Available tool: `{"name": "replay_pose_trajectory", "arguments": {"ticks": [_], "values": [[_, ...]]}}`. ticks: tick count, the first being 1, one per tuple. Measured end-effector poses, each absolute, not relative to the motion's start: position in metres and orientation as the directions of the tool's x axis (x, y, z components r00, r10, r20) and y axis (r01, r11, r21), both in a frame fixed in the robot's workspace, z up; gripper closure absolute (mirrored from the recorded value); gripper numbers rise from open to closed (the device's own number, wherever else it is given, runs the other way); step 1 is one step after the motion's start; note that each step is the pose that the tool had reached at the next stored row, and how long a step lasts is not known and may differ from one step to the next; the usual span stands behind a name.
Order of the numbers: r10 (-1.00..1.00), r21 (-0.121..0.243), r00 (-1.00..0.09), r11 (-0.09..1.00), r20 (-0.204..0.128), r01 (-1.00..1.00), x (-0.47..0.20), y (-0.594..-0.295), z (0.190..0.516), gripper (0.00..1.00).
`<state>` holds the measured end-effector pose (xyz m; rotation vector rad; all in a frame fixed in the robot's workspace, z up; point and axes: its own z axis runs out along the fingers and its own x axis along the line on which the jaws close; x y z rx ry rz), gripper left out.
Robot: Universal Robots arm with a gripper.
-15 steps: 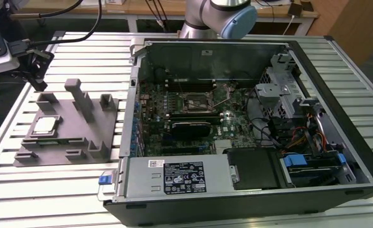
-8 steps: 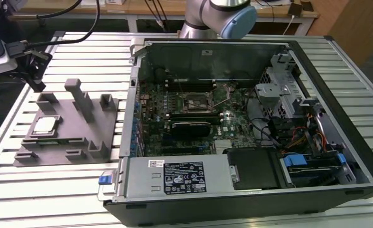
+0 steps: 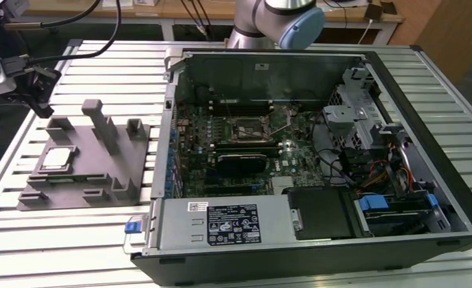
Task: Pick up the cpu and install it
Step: 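Pick up the cpu and move it towards the insertion slot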
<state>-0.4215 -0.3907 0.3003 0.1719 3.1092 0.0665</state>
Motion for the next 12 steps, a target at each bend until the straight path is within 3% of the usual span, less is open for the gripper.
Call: {"name": "replay_pose_trajectory", "arguments": {"ticks": [12], "values": [[0.111, 0.044, -0.994, 0.993, -0.025, 0.110, -0.4325, -0.3946, 0.2913, 0.89]]}}
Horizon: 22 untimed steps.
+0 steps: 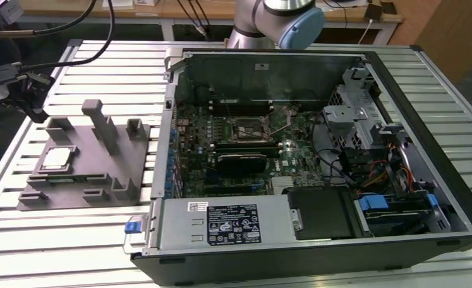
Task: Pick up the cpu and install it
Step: 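Pick up the cpu and move it towards the insertion slot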
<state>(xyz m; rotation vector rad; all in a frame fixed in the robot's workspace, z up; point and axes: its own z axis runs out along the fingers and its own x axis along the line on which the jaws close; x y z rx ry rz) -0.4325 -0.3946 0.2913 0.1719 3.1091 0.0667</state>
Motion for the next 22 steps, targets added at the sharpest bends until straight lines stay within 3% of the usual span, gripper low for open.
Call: {"name": "replay_pose_trajectory", "arguments": {"ticks": [22], "values": [[0.111, 0.044, -0.994, 0.993, -0.025, 0.110, -0.441, -0.399, 0.269, 0.89]]}}
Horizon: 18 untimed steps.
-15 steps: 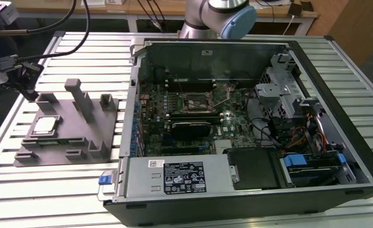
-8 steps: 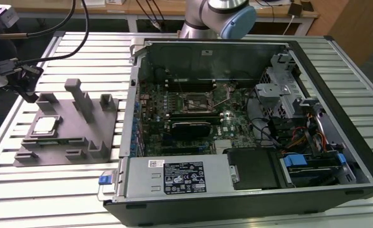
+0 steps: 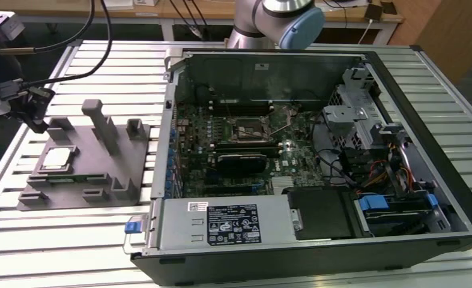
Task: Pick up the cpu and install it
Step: 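Pick up the cpu and move it towards the insertion slot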
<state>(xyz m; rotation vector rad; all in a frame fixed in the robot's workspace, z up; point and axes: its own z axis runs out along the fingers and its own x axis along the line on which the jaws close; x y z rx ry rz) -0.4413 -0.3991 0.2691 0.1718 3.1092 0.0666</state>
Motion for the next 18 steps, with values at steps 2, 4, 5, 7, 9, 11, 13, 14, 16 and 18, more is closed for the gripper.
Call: {"name": "replay_pose_trajectory", "arguments": {"ticks": [2, 4, 5, 7, 9, 11, 13, 14, 16, 18], "values": [[0.111, 0.044, -0.994, 0.993, -0.024, 0.110, -0.442, -0.399, 0.266, 0.89], [0.111, 0.044, -0.994, 0.993, -0.025, 0.110, -0.443, -0.399, 0.262, 0.89], [0.111, 0.044, -0.994, 0.993, -0.025, 0.110, -0.443, -0.399, 0.260, 0.89], [0.111, 0.044, -0.994, 0.993, -0.024, 0.110, -0.445, -0.399, 0.257, 0.89], [0.111, 0.044, -0.994, 0.993, -0.024, 0.110, -0.445, -0.399, 0.254, 0.89], [0.111, 0.044, -0.994, 0.993, -0.024, 0.110, -0.447, -0.399, 0.252, 0.89], [0.111, 0.044, -0.994, 0.993, -0.025, 0.110, -0.448, -0.399, 0.250, 0.89], [0.111, 0.044, -0.994, 0.993, -0.024, 0.110, -0.448, -0.399, 0.249, 0.89], [0.111, 0.044, -0.994, 0.993, -0.025, 0.109, -0.448, -0.399, 0.247, 0.89], [0.110, 0.046, -0.994, 0.993, -0.024, 0.108, -0.449, -0.399, 0.244, 0.89]]}}
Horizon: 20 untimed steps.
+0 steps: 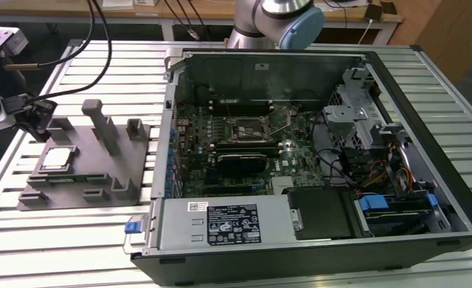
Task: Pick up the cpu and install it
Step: 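Pick up the cpu and move it towards the insertion slot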
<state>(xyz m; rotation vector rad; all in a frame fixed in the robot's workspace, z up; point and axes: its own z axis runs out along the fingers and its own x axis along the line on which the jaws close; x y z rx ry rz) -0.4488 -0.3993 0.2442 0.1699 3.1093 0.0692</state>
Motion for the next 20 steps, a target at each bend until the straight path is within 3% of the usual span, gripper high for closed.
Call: {"name": "replay_pose_trajectory", "arguments": {"ticks": [20], "values": [[0.099, 0.048, -0.995, 0.994, -0.024, 0.098, -0.450, -0.400, 0.219, 0.89]]}}
